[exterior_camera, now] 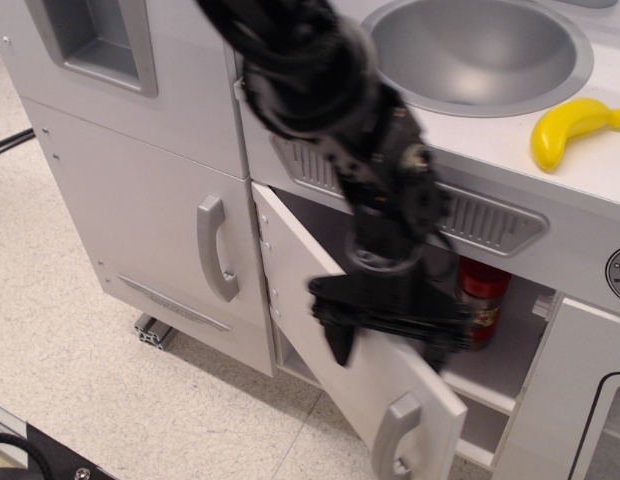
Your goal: Close cabinet
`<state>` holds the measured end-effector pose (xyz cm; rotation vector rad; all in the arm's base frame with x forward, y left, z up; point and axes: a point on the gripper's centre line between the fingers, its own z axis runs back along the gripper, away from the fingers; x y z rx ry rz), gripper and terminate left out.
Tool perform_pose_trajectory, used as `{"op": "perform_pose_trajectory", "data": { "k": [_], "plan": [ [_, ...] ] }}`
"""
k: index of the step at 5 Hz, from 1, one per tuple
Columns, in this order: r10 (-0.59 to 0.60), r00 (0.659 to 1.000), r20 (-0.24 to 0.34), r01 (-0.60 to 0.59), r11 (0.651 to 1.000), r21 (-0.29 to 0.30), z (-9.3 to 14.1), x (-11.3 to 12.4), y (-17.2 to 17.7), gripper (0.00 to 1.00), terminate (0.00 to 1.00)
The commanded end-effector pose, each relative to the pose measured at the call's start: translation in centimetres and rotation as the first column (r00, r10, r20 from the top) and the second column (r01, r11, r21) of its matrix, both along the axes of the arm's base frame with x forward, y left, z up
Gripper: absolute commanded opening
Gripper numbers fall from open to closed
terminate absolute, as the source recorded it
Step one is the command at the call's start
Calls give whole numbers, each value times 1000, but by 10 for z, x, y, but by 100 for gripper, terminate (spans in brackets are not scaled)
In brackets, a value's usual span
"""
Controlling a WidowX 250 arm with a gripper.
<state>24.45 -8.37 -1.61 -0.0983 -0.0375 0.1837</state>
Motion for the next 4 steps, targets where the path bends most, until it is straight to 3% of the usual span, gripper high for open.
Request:
{"op": "perform_pose_trajectory", "data": {
  "k": [1, 2, 3, 4],
  "plan": [
    [-142, 983, 112, 154, 983, -103, 63, -18, -28, 100, 0],
    [-270, 958, 96, 276, 960, -46, 59, -48, -11, 100, 0],
    [-324, 943, 75, 323, 946, 34, 39, -63, 18, 100, 0],
    [-374, 925, 70, 367, 925, 94, 11, -59, 36, 100, 0]
  ]
}}
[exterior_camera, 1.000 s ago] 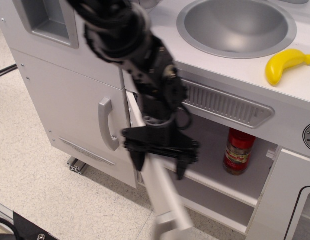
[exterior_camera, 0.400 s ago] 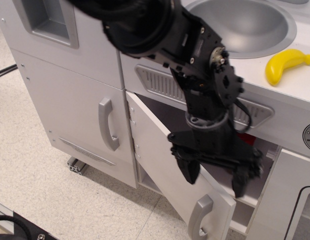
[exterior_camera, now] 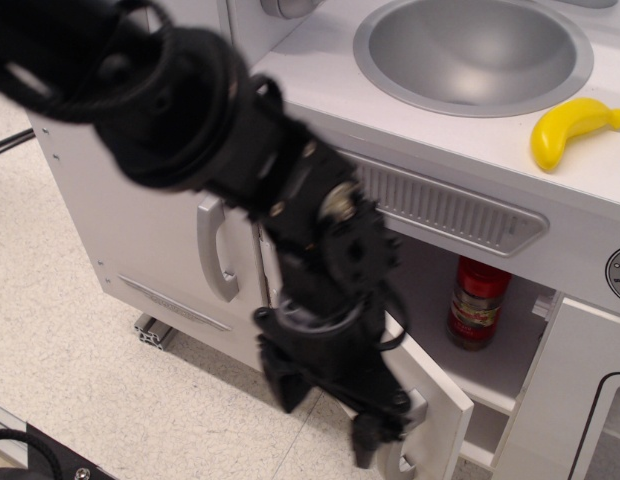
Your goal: Close cabinet
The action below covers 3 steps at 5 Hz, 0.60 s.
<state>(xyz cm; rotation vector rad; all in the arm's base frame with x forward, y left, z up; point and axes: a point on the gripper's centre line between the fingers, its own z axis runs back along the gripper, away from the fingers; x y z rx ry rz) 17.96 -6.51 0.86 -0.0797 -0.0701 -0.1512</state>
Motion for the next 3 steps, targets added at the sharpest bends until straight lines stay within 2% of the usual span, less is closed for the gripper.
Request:
{"op": "perform_pose_trajectory", "data": {
  "k": [1, 2, 3],
  "plan": [
    [-40, 994, 104, 33, 997, 69, -42, 20, 20, 100, 0],
    [-3, 989, 146, -3, 999, 40, -48, 39, 14, 100, 0],
    [50, 985, 163, -53, 998, 16, -48, 59, 2, 100, 0]
  ]
}}
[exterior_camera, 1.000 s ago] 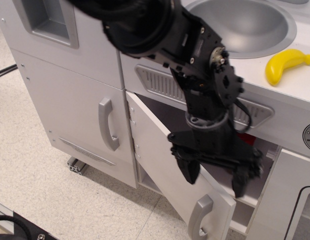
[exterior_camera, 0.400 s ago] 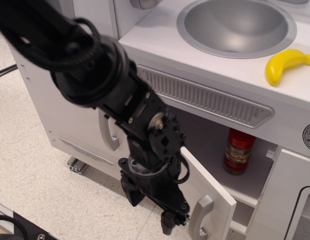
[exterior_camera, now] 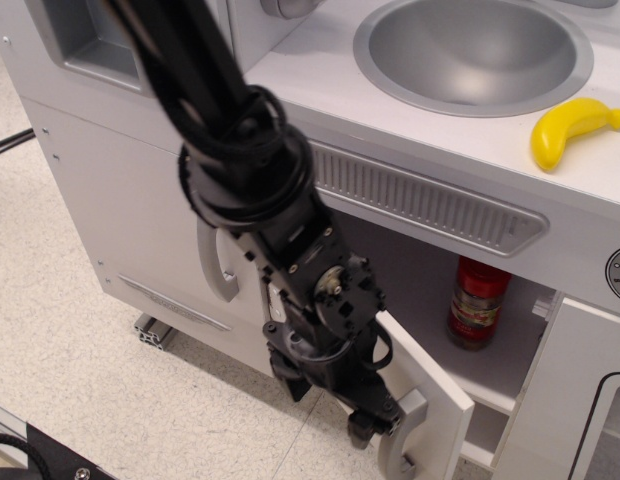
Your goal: Close cabinet
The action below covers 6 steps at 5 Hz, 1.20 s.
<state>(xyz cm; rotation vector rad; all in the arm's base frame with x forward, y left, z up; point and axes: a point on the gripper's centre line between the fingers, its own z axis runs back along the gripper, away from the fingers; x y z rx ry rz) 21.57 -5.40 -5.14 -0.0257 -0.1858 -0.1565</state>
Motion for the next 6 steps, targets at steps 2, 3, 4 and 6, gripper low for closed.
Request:
{"op": "perform_pose_trajectory", "data": {
  "k": [2, 3, 4, 6],
  "plan": [
    [123, 991, 51, -118, 989, -90, 16, 51, -37, 100, 0],
    [162, 985, 51, -156, 982, -103, 17, 67, -49, 100, 0],
    [182, 981, 61, -174, 978, -117, 18, 77, -56, 100, 0],
    [191, 976, 103, -177, 975, -131, 22, 86, -61, 100, 0]
  ]
}}
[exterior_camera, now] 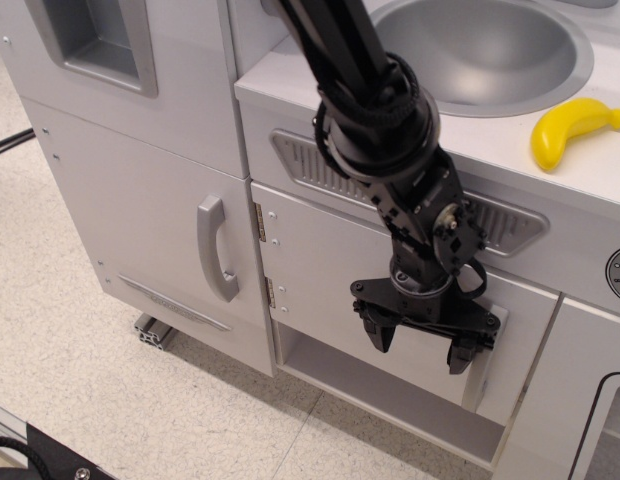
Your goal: Close cabinet
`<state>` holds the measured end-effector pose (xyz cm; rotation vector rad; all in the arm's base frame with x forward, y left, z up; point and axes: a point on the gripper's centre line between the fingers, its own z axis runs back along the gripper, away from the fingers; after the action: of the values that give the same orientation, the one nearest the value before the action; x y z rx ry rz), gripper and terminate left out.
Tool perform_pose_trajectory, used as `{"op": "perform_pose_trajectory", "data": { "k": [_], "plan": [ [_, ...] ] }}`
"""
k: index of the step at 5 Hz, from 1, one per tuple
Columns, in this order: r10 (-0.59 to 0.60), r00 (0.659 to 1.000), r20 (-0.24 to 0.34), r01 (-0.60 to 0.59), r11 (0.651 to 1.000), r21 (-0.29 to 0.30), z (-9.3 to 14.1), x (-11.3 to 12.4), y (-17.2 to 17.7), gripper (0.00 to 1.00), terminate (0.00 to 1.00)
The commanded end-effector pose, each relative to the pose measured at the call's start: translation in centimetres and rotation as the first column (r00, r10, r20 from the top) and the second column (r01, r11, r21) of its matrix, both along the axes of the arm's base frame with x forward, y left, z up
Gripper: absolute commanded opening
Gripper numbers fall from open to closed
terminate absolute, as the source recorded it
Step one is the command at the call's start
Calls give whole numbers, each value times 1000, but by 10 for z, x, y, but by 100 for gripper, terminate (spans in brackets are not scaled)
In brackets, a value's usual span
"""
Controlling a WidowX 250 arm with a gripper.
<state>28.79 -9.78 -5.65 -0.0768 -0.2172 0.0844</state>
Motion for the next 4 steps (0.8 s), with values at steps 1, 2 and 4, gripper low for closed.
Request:
{"op": "perform_pose_trajectory", "data": {
  "k": [1, 2, 4],
  "plan": [
    [-96, 994, 47, 98, 995, -26, 34, -15, 2, 100, 0],
    [-138, 990, 19, 138, 990, -9, 41, -51, 26, 100, 0],
    [-152, 988, 11, 152, 988, 2, 42, -70, 40, 100, 0]
  ]
}}
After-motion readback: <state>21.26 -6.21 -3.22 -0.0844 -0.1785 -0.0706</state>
